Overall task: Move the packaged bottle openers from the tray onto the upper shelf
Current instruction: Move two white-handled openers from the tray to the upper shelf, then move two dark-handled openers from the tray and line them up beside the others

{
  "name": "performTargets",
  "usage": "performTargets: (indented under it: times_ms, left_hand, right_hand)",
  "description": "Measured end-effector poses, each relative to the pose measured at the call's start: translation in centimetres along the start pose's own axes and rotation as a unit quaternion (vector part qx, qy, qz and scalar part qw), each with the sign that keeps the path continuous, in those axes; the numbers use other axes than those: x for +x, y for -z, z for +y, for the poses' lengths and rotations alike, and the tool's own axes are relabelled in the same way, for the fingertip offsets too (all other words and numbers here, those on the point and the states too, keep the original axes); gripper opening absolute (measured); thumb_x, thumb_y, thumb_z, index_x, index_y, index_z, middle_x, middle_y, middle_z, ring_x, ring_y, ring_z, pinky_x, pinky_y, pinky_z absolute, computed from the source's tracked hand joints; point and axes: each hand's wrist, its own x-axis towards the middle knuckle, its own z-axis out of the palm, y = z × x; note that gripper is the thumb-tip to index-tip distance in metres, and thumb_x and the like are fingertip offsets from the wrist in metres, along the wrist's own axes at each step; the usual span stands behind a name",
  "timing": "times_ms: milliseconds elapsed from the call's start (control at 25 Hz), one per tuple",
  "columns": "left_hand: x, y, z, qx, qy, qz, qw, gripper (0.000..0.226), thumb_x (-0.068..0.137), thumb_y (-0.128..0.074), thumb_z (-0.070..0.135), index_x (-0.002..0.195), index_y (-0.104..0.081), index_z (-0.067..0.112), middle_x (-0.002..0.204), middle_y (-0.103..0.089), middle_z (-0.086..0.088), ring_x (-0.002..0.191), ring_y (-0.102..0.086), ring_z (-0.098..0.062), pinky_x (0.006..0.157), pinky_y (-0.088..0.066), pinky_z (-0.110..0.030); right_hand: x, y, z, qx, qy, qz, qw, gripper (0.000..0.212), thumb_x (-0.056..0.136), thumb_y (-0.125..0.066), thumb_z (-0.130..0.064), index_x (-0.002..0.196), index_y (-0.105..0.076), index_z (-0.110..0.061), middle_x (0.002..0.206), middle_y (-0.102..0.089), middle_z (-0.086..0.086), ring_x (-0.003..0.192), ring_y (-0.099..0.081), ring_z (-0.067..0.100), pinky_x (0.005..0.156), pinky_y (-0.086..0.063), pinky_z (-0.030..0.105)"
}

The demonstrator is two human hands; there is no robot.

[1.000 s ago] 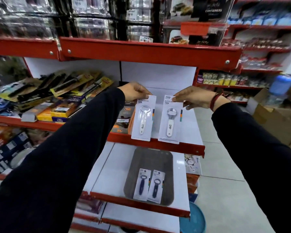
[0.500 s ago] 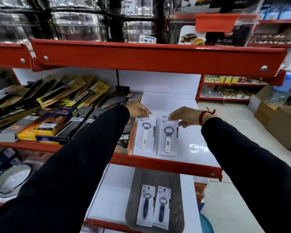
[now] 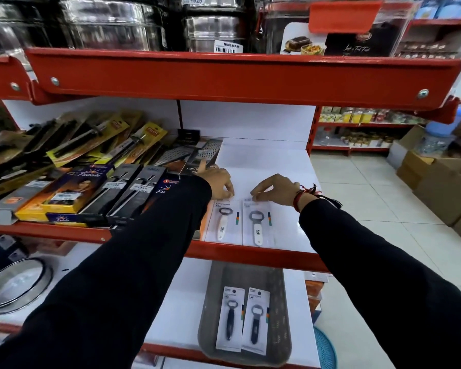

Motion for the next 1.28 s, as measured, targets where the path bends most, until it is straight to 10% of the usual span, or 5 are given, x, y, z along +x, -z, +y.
performTargets:
  times_ms: [360, 800, 1280]
  left_hand:
    - [-5.9, 0.5, 2.2, 0.003, 0.008, 0.134, 0.991, 0.063, 0.103, -0.028, 0.047, 0.159, -0.013, 0.023, 0.168, -0.004, 0.001, 0.156, 0.0, -0.019, 0.127, 0.001, -0.044]
    - [-20.3, -6.1, 9.2, -0.014, 0.031, 0.27, 0.962, 0.066, 0.102, -0.026, 0.05, 0.158, -0.018, 0.017, 0.168, -0.006, -0.002, 0.156, 0.001, -0.02, 0.127, -0.007, -0.046]
    - [-21.3, -20.6, 12.1, -0.125, 0.054, 0.071, 0.988, 0.057, 0.103, -0.03, 0.034, 0.157, -0.023, 0.016, 0.165, -0.022, 0.0, 0.154, -0.017, -0.018, 0.127, -0.014, -0.035]
  right_hand:
    - [-6.0, -0.6, -1.8, -0.181, 0.079, 0.158, 0.967, 0.062, 0.102, -0.03, -0.043, 0.157, -0.017, -0.016, 0.167, -0.017, 0.0, 0.156, -0.005, 0.022, 0.125, 0.002, 0.051]
    - [-20.6, -5.9, -3.0, -0.166, 0.155, 0.225, 0.947, 0.062, 0.102, -0.025, -0.045, 0.156, -0.02, -0.015, 0.167, -0.016, -0.001, 0.156, -0.003, 0.018, 0.126, 0.0, 0.052]
    - [-23.7, -19.0, 6.4, -0.163, 0.037, 0.023, 0.986, 0.054, 0.103, -0.025, -0.043, 0.152, -0.032, -0.02, 0.16, -0.035, 0.001, 0.154, -0.019, 0.024, 0.126, -0.002, 0.044]
